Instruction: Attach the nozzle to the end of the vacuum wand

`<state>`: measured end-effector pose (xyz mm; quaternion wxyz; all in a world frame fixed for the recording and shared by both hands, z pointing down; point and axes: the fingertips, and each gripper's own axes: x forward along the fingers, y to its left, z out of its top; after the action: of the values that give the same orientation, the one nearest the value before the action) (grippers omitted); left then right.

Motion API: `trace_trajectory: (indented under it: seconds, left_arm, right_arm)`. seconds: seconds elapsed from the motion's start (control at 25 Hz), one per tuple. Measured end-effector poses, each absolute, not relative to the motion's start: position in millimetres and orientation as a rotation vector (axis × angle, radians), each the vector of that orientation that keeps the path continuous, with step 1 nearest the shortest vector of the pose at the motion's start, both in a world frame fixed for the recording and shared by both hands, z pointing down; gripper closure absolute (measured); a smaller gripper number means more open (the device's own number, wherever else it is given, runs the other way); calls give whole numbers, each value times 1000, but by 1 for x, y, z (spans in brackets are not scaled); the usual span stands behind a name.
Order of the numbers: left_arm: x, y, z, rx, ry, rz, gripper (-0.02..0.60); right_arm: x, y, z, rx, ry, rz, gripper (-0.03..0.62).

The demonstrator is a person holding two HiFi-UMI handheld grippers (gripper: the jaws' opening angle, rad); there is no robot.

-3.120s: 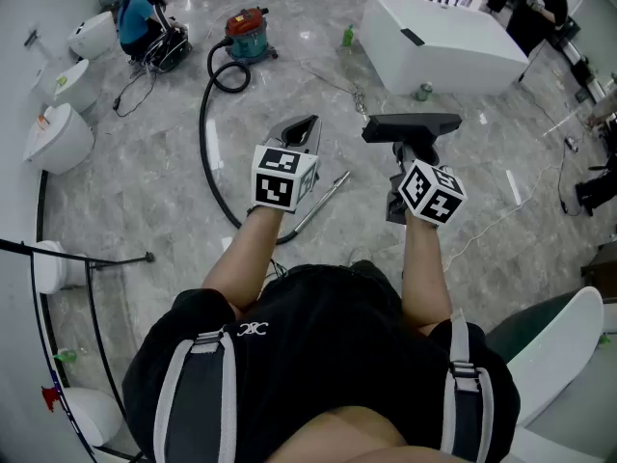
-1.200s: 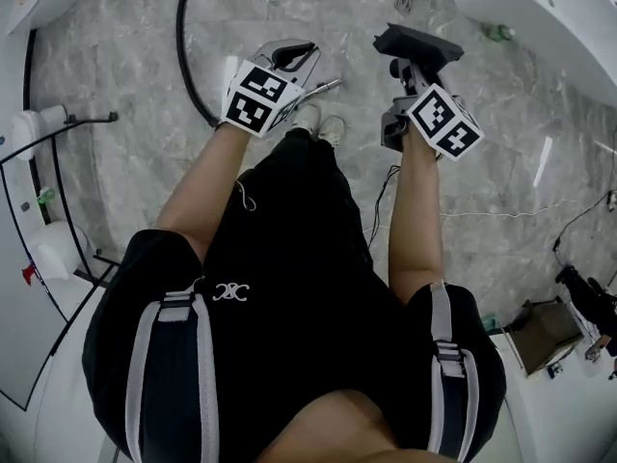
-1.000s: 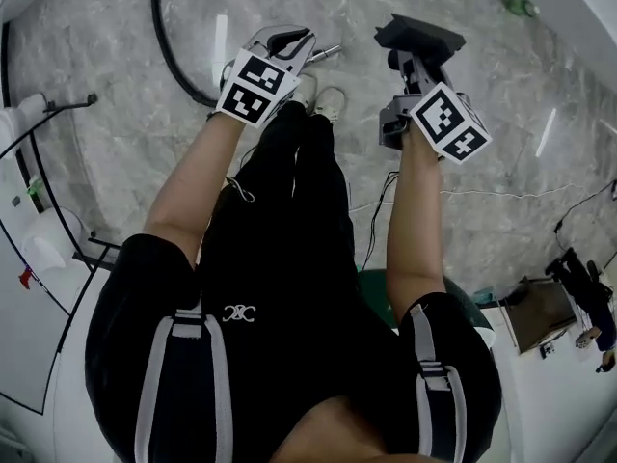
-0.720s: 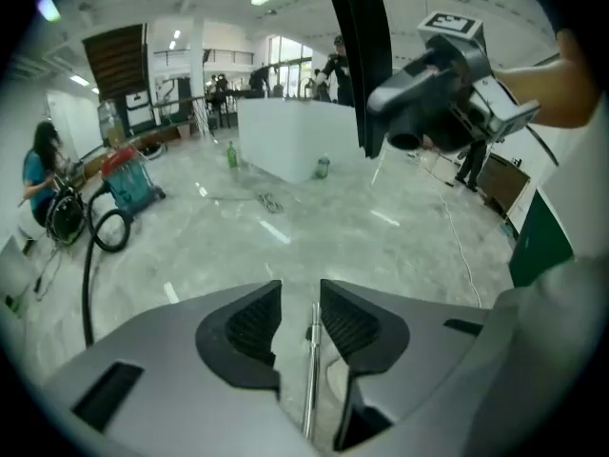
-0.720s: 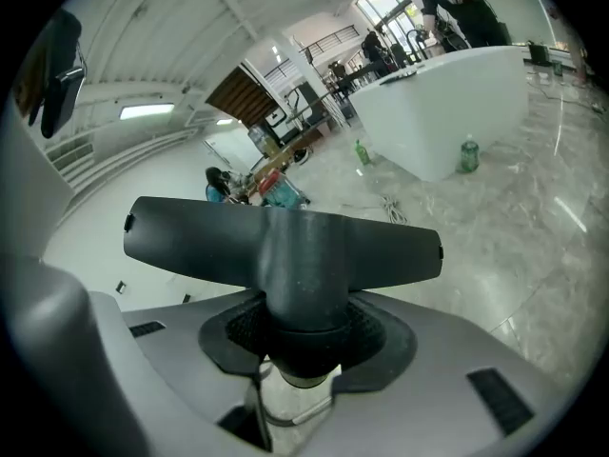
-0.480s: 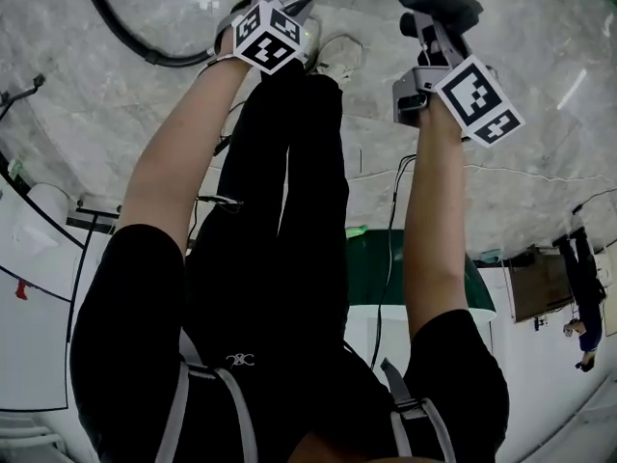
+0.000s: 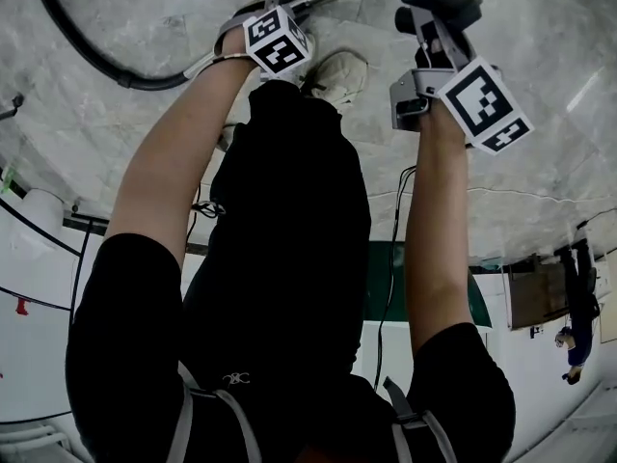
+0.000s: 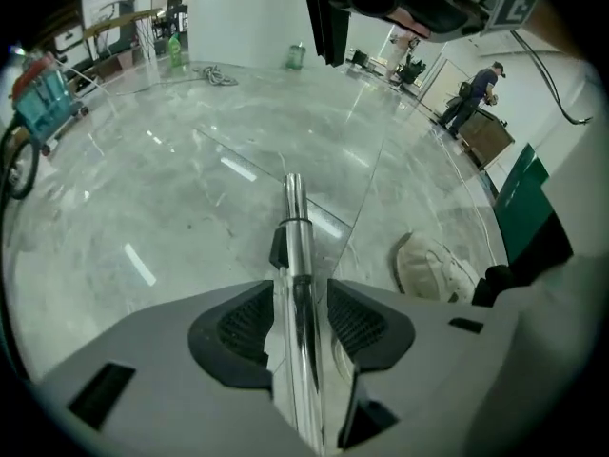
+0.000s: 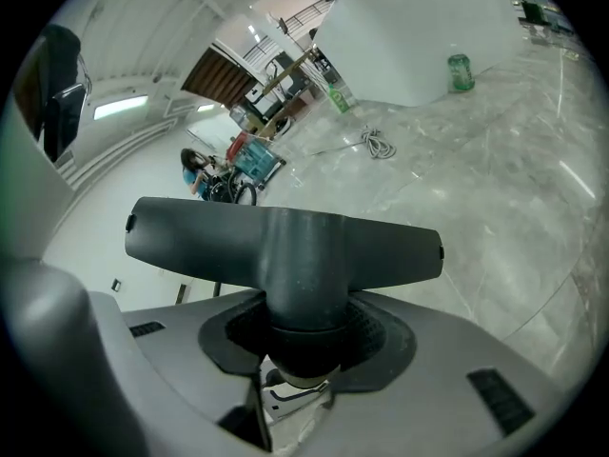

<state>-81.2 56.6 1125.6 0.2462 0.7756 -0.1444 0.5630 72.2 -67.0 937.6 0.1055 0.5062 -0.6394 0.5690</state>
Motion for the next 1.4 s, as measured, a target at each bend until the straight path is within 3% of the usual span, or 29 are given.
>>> trace_trajectory:
  seconds: [0.76, 1.12, 1.4]
  left_arm:
    - [-86, 71, 1177, 1922, -356, 1657, 416]
    - [-49, 22, 1027, 2180, -401, 1399, 416]
    - [-35, 28, 960, 2289, -402, 1310, 416]
  right_arm:
    - [99, -75, 972, 1455, -1802, 1696, 428]
    - [112, -107, 915, 1568, -1826, 1912, 428]
    - [93, -108, 872, 1495, -1926, 1810, 428]
